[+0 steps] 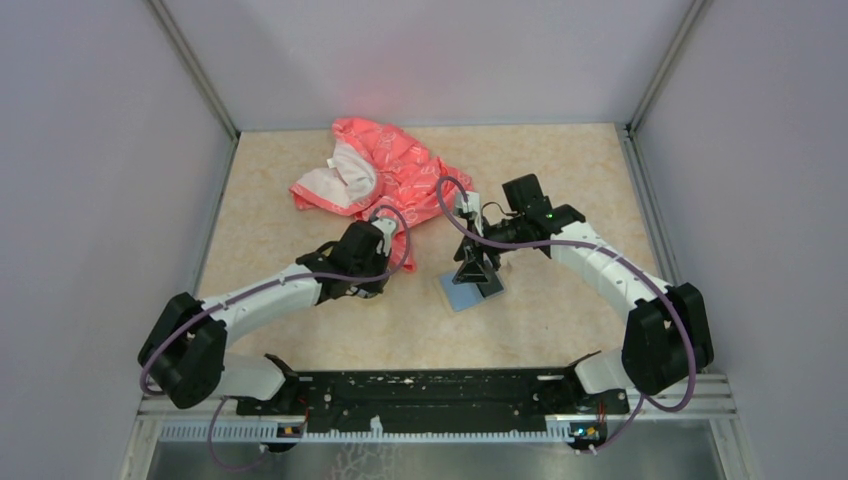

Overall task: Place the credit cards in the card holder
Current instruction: Pick up the credit card from the storage box.

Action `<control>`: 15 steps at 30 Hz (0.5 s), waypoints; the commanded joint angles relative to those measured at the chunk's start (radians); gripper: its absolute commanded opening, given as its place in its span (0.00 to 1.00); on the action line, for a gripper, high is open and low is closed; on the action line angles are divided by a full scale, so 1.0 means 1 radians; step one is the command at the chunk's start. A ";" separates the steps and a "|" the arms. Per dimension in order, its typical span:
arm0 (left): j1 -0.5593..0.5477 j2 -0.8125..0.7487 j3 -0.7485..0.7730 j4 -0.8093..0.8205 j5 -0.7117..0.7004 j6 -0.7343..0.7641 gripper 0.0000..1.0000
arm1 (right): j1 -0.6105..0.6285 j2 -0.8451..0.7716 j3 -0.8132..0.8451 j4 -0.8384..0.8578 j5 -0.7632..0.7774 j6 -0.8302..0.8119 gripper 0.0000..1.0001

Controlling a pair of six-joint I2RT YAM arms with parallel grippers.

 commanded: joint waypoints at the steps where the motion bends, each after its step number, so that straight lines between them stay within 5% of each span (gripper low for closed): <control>1: 0.010 -0.029 -0.005 0.021 0.013 -0.021 0.09 | -0.009 -0.014 0.017 0.008 -0.045 -0.024 0.61; 3: 0.011 -0.045 -0.005 0.020 -0.006 -0.032 0.00 | -0.009 -0.011 0.016 0.005 -0.047 -0.030 0.61; 15: 0.011 -0.296 -0.077 0.090 0.029 -0.074 0.00 | -0.009 -0.046 -0.022 0.008 -0.094 -0.132 0.61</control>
